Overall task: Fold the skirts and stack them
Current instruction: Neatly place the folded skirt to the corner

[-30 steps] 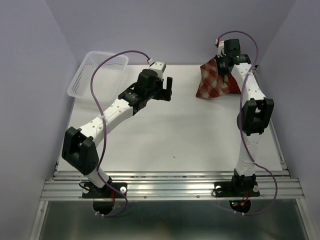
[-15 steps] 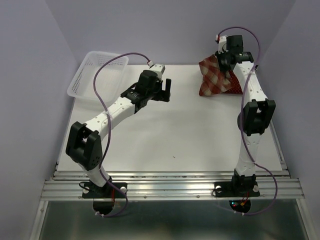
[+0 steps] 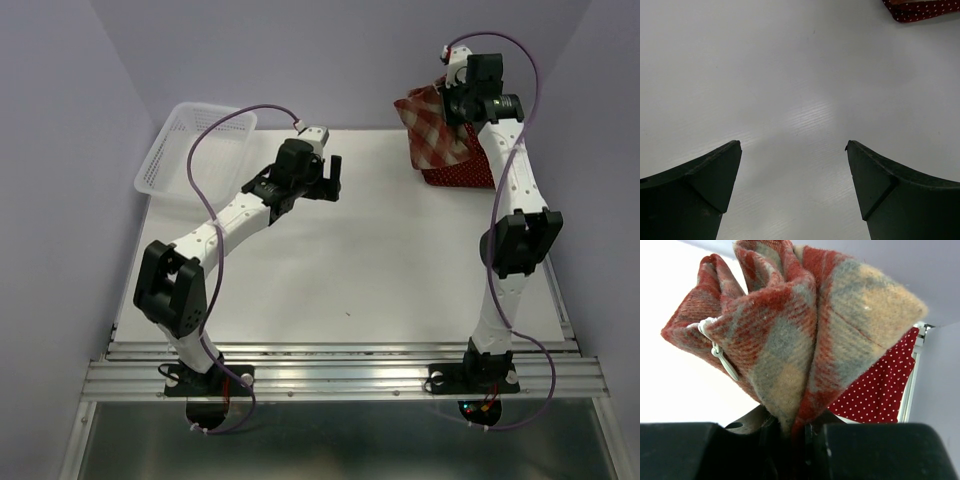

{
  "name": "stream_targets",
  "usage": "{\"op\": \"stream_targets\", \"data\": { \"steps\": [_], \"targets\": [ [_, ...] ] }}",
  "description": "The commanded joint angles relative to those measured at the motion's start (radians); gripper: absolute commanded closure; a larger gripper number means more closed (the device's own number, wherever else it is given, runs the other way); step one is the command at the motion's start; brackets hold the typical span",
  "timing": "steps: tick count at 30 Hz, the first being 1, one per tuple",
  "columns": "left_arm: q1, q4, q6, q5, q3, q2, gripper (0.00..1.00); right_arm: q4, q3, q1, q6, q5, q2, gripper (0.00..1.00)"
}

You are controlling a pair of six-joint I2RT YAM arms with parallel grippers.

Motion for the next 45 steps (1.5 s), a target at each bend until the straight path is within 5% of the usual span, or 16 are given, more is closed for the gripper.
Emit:
{"op": "stream_targets", "data": {
  "steps": [1, 11, 23, 36, 45],
  "targets": [
    [0.021, 0.035, -0.004, 0.007, -0.01, 0.004, 0.02, 0.08, 0.046, 0.004, -0.002, 0.008, -0.068, 0.99],
    [0.035, 0.029, -0.001, 0.041, -0.001, 0.016, 0.02, 0.076, 0.062, -0.05, 0.012, 0.066, -0.01, 0.99],
    [0.047, 0.038, 0.008, 0.052, 0.027, 0.083, 0.02, 0.083, 0.141, -0.161, -0.01, -0.04, 0.156, 0.99],
    [0.063, 0.035, 0.021, 0.076, 0.068, 0.178, 0.02, 0.333, 0.114, -0.211, -0.076, 0.09, 0.286, 0.99],
    [0.075, 0.029, 0.034, 0.103, 0.109, 0.244, 0.02, 0.436, 0.114, -0.234, -0.112, 0.071, 0.334, 0.82]
  ]
}}
